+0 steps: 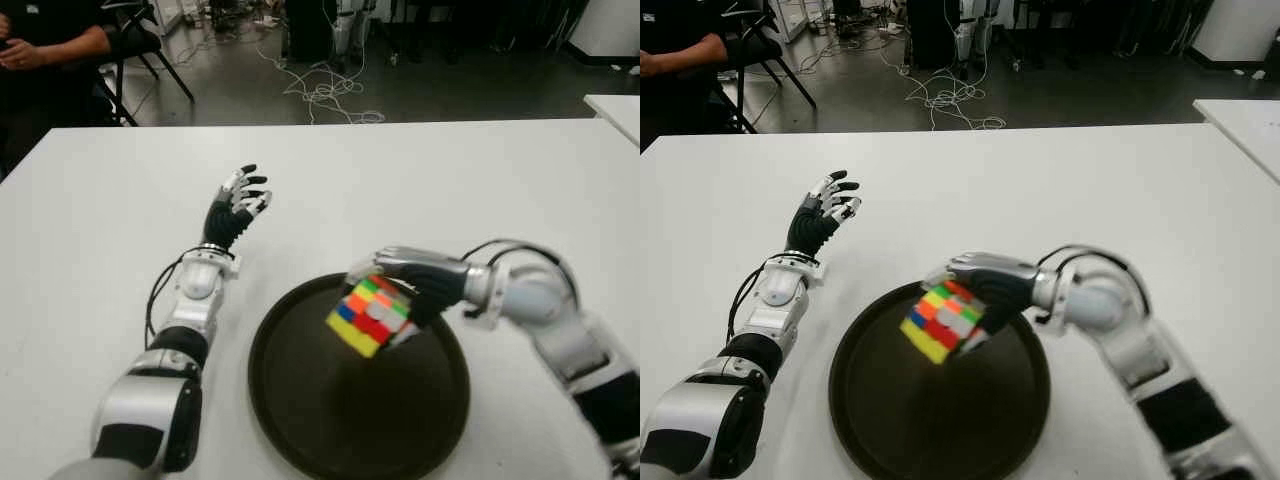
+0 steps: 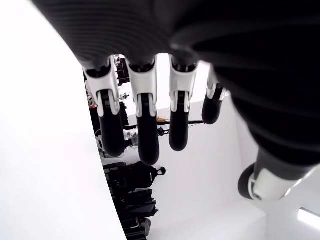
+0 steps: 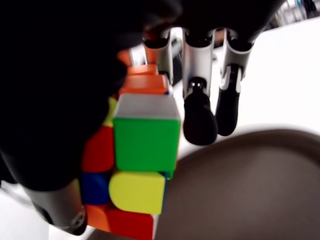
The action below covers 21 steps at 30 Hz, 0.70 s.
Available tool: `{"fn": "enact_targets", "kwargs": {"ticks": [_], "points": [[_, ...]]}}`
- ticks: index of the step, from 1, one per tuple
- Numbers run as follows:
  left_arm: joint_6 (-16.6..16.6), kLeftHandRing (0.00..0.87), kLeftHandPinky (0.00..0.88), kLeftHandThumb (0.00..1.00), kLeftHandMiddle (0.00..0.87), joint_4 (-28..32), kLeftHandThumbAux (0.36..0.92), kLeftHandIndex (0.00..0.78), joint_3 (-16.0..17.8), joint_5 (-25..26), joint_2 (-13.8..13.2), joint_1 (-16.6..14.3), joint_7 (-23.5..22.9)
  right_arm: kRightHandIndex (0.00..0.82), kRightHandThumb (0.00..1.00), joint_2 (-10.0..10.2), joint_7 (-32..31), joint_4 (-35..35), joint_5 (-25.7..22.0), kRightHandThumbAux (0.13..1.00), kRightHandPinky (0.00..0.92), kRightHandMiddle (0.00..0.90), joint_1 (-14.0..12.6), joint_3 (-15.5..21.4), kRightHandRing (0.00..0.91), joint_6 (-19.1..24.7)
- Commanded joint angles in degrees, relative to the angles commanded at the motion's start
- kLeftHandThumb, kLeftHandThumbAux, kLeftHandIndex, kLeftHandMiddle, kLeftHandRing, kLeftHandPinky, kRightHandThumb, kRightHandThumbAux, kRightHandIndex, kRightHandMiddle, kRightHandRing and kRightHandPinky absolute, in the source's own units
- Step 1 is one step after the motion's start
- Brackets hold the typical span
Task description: Pick up the Rubik's Cube and put it in the plate
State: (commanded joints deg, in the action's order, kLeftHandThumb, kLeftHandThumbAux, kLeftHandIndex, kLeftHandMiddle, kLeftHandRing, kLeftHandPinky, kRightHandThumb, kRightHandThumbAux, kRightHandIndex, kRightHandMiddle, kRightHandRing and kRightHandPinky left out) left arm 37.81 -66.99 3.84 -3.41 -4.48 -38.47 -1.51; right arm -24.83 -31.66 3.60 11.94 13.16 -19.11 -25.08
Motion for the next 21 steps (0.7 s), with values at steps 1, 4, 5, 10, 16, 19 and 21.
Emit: {"fn": "enact_targets", "kwargs": {"ticks": [1,4,5,10,16,19,21], "points": [[0.0,0.297,0.324,0.127,0.26,0.0,0.608,0.156,0.0,0.1,0.0,0.0,-0.1,0.428,0.688,1.0,1.5,-0.1,0.2,0.735,0.725,0.716,-0.7,0.2,0.731,-0.5],[0.2,0.296,0.325,0.129,0.26,0.1,0.601,0.153,0.1,0.3,0.1,0.1,-0.5,0.427,0.687,3.7,4.8,-1.1,-0.3,0.735,0.705,0.695,-2.4,0.6,0.712,-2.6],[0.2,0.296,0.321,0.127,0.259,0.2,0.598,0.152,0.2,0.3,0.1,0.1,-0.5,0.427,0.686,4.2,5.4,-1.5,-0.6,0.735,0.687,0.669,-2.7,0.7,0.69,-3.3],[0.2,0.294,0.304,0.115,0.257,0.5,0.6,0.154,0.2,0.5,0.3,0.1,-0.6,0.423,0.682,6.7,7.4,-4.6,-2.9,0.737,0.616,0.567,-3.5,0.6,0.603,-8.6],[0.0,0.286,0.299,0.108,0.246,0.6,0.589,0.152,0.1,0.2,0.4,0.1,0.0,0.402,0.666,7.2,5.2,-6.8,-5.9,0.746,0.39,0.363,-3.1,-0.3,0.38,-11.2],[0.1,0.288,0.3,0.112,0.25,0.6,0.599,0.155,0.0,0.0,0.4,0.1,0.3,0.224,0.218,6.6,3.4,-7.1,-7.0,0.769,0.272,0.255,-2.8,-0.8,0.269,-10.8],[0.1,0.29,0.304,0.113,0.254,0.6,0.603,0.157,-0.1,-0.1,0.4,0.1,0.5,0.174,0.111,6.0,1.9,-7.1,-7.5,0.77,0.232,0.221,-2.5,-1.1,0.233,-10.4]]}}
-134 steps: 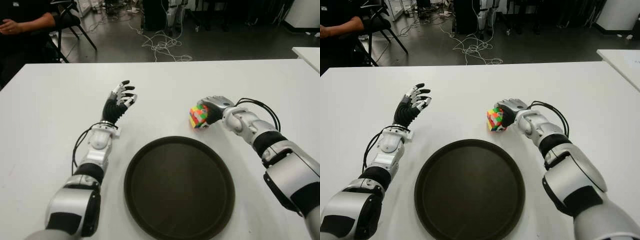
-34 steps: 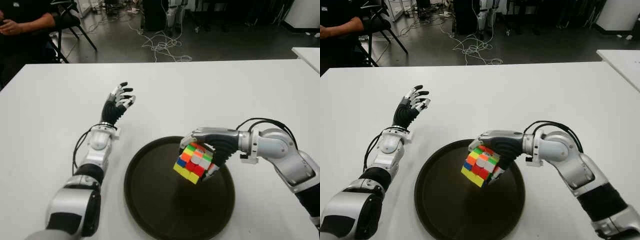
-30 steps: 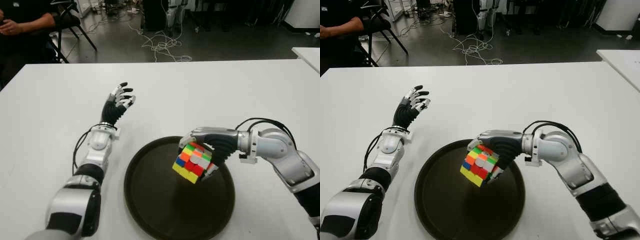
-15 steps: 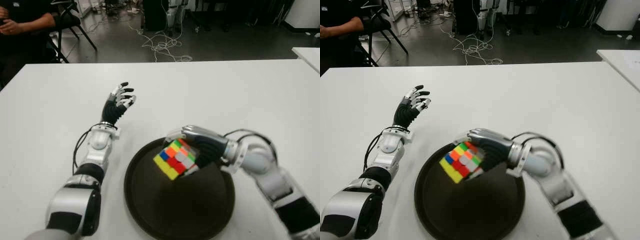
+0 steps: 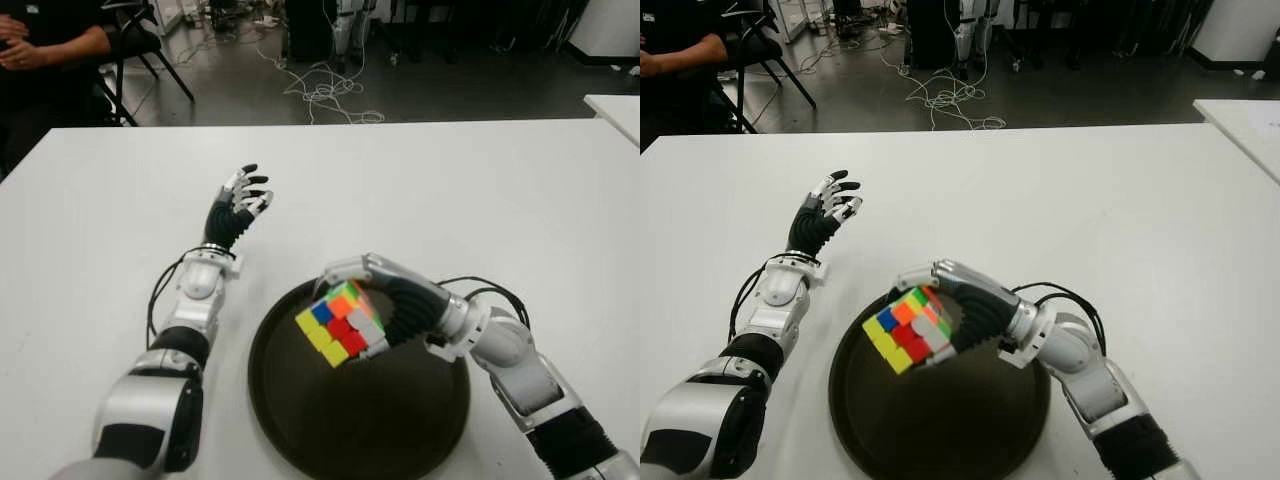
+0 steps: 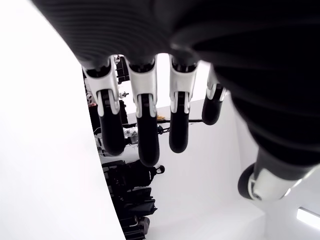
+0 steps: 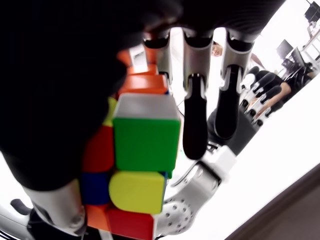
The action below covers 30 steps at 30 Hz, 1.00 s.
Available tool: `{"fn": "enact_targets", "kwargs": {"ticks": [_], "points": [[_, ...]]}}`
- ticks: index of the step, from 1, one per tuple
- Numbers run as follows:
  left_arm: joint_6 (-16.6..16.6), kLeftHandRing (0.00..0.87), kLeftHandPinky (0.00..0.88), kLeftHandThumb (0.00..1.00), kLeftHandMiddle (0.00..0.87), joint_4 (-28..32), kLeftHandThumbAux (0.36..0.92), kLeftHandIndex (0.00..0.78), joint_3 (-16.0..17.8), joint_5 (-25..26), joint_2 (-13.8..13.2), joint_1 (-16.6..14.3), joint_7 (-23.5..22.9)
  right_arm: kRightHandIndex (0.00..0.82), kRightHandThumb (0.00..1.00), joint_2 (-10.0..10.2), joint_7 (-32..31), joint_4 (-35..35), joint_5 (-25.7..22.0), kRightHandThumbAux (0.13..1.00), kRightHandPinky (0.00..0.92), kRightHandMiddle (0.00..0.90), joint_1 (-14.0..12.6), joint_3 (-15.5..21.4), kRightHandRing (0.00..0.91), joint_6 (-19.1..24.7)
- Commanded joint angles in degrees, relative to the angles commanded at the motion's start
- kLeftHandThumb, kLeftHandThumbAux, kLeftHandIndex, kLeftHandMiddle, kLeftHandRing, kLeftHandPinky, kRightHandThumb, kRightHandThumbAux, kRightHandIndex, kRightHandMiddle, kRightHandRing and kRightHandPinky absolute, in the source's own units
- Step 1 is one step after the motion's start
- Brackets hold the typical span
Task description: Pick up the Rubik's Cube and put it in the plate
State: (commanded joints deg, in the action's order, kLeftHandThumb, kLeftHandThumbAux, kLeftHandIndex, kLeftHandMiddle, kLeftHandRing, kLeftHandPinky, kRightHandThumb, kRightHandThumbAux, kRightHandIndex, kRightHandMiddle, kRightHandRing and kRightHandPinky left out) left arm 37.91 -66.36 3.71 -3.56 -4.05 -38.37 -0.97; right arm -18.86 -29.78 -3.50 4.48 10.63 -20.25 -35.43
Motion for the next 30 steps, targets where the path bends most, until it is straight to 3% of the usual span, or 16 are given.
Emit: {"fn": "enact_targets", "kwargs": {"ticks": [5,15,30], "points": [[-0.3,0.295,0.312,0.111,0.26,0.0,0.607,0.157,-0.1,-0.2,0.0,-0.1,0.4,0.103,0.014,-0.9,-3.0,0.0,-0.8,0.749,0.156,0.159,0.5,-0.2,0.169,0.8],[-0.7,0.293,0.307,0.121,0.259,0.3,0.61,0.164,-0.3,-0.3,0.1,-0.1,0.9,0.086,0.0,-1.2,-7.7,-1.7,-2.6,0.725,0.15,0.127,2.2,-0.2,0.146,3.1],[-0.7,0.29,0.309,0.108,0.259,1.0,0.617,0.168,-1.4,-1.5,0.0,0.3,3.4,0.12,0.0,-0.8,-5.3,-6.8,3.8,0.697,0.146,0.129,4.9,-0.1,0.146,2.7]]}}
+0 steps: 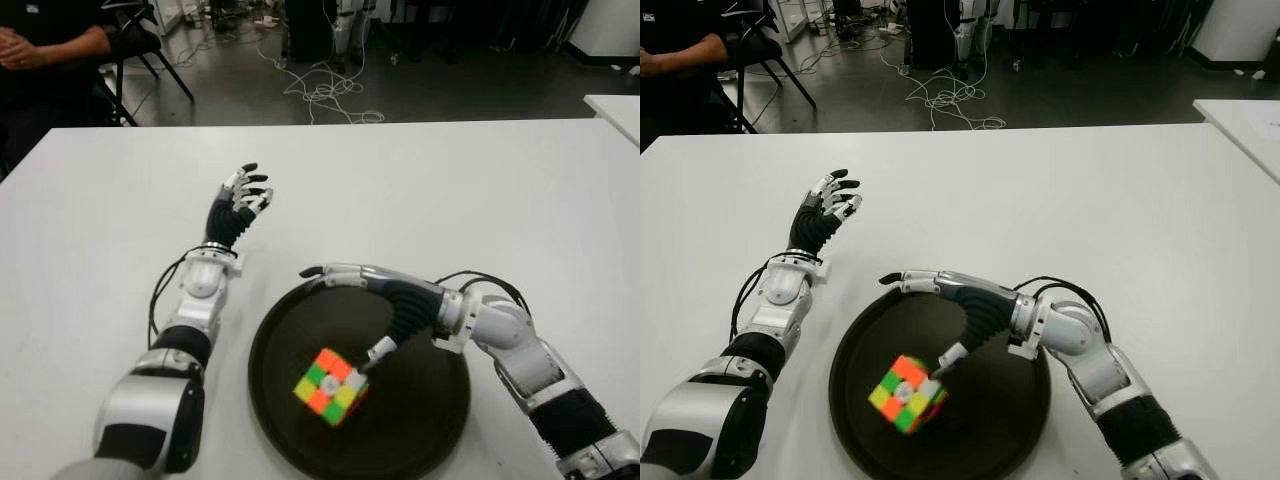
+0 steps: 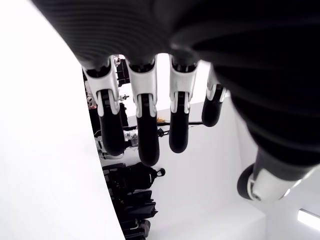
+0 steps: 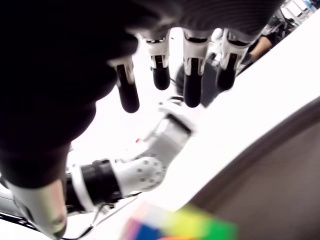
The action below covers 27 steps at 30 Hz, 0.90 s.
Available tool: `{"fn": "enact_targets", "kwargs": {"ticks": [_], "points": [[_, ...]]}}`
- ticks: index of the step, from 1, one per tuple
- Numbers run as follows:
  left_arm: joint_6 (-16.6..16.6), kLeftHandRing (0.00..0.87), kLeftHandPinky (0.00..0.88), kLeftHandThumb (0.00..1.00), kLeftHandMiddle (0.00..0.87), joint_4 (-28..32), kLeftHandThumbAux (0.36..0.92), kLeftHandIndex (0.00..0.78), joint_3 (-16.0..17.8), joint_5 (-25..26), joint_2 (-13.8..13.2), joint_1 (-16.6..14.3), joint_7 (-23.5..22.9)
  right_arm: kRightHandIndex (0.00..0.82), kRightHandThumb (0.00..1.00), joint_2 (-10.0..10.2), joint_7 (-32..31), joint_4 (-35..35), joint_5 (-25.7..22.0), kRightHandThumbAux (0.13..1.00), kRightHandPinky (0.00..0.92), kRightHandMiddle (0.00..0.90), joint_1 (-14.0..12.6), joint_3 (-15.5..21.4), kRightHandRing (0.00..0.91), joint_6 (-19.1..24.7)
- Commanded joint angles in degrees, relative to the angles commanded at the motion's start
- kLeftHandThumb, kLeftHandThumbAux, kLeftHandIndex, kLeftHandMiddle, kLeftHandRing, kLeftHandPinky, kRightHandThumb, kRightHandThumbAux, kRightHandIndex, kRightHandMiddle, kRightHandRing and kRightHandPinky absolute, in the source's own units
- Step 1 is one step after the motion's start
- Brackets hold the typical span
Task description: Pick up the Rubik's Cube and put it in the plate
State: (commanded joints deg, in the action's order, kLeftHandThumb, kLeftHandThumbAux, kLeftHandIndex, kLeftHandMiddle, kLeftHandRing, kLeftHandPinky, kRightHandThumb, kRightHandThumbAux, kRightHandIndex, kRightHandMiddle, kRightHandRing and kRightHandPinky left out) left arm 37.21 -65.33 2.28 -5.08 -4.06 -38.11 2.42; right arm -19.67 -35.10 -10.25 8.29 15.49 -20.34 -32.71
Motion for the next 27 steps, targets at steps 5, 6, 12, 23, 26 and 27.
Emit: {"fn": "enact_targets", "kwargs": {"ticks": [5,6,12,23,26,27], "points": [[-0.1,0.289,0.314,0.099,0.256,0.2,0.604,0.167,-0.1,-0.3,0.0,0.0,0.3,0.124,0.0,0.0,1.5,-1.1,2.4,0.693,0.114,0.127,0.7,-0.1,0.135,-0.7],[-0.1,0.289,0.317,0.099,0.256,0.2,0.597,0.166,-0.2,-0.3,-0.1,0.1,0.3,0.124,0.0,0.1,1.7,-1.3,2.7,0.693,0.108,0.128,0.8,-0.1,0.133,-0.8],[0.0,0.289,0.313,0.103,0.257,0.1,0.598,0.167,-0.2,-0.3,-0.1,0.0,0.5,0.122,0.0,0.0,2.5,-2.1,3.8,0.696,0.103,0.127,1.1,-0.4,0.129,-1.2],[-0.1,0.293,0.318,0.127,0.259,0.0,0.595,0.166,0.3,0.6,0.2,0.0,-0.3,0.108,0.0,-0.2,4.3,-2.9,6.6,0.686,0.119,0.122,1.8,-0.4,0.135,-1.4],[-0.2,0.296,0.317,0.127,0.262,0.0,0.59,0.164,0.4,0.7,0.2,0.0,-0.4,0.107,0.0,-0.6,4.2,-3.2,6.1,0.682,0.127,0.12,2.4,0.1,0.134,-1.6],[-0.2,0.297,0.317,0.128,0.263,0.0,0.588,0.164,0.4,0.7,0.1,0.0,-0.5,0.106,0.0,-0.7,4.2,-3.2,6.0,0.68,0.131,0.12,2.5,0.2,0.134,-1.7]]}}
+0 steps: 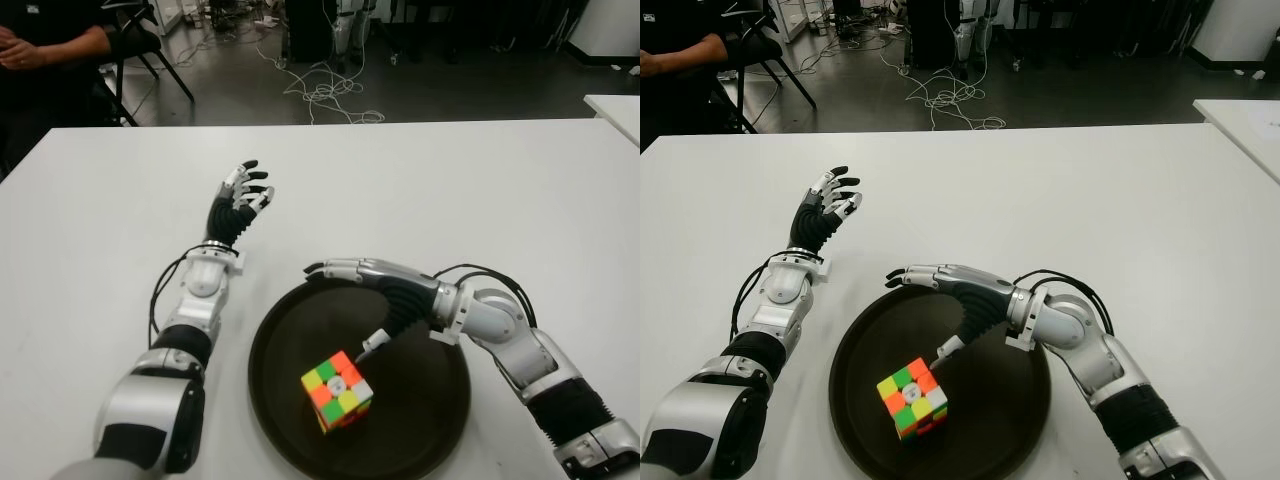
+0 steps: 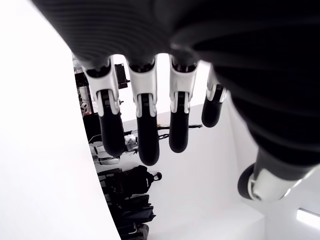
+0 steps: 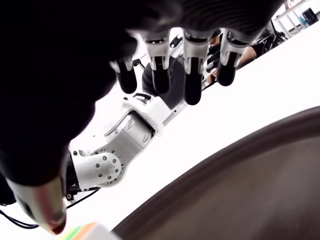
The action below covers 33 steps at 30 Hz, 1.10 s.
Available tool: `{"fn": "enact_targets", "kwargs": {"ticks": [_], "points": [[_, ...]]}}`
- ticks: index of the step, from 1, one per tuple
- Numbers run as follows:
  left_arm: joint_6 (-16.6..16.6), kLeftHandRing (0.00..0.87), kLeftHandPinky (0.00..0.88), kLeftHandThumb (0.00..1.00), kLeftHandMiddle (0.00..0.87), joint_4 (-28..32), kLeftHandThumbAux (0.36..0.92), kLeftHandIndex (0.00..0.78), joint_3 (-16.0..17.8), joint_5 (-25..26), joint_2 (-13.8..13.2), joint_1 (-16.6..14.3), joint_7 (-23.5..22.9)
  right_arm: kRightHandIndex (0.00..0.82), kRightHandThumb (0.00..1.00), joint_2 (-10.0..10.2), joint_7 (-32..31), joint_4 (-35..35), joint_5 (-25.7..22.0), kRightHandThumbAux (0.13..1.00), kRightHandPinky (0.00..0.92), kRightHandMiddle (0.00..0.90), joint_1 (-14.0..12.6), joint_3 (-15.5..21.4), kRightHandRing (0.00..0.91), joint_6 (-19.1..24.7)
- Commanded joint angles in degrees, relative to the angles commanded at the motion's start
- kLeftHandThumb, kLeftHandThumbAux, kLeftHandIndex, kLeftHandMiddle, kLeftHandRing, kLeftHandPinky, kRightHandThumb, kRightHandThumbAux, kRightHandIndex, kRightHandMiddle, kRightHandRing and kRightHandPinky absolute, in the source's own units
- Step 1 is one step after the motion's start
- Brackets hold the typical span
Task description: Pick up the Rubik's Cube and put it in the plate
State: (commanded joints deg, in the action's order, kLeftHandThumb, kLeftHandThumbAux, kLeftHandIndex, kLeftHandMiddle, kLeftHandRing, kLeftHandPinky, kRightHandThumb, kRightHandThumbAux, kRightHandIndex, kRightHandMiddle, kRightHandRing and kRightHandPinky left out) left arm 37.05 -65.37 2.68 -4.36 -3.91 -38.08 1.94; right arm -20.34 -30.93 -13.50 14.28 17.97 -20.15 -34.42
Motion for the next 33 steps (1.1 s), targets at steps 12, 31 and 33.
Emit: {"fn": "enact_targets", "kwargs": {"ticks": [12,31,33], "points": [[-0.8,0.294,0.3,0.131,0.257,0.3,0.6,0.161,0.4,0.2,-0.2,0.0,-1.1,0.161,0.0,3.5,3.1,-16.0,-21.3,0.731,0.214,0.192,10.7,17.3,0.201,-1.5],[-0.5,0.306,0.344,0.124,0.269,0.9,0.593,0.172,0.6,0.4,0.1,0.4,-1.4,0.273,0.04,6.9,42.4,-54.2,-7.8,0.844,0.383,0.35,20.2,22.8,0.363,4.8],[-0.5,0.305,0.345,0.119,0.268,1.0,0.591,0.174,0.6,0.4,0.1,0.4,-1.5,0.268,0.054,7.6,40.7,-54.7,-9.4,0.846,0.387,0.344,20.7,23.9,0.361,6.4]]}}
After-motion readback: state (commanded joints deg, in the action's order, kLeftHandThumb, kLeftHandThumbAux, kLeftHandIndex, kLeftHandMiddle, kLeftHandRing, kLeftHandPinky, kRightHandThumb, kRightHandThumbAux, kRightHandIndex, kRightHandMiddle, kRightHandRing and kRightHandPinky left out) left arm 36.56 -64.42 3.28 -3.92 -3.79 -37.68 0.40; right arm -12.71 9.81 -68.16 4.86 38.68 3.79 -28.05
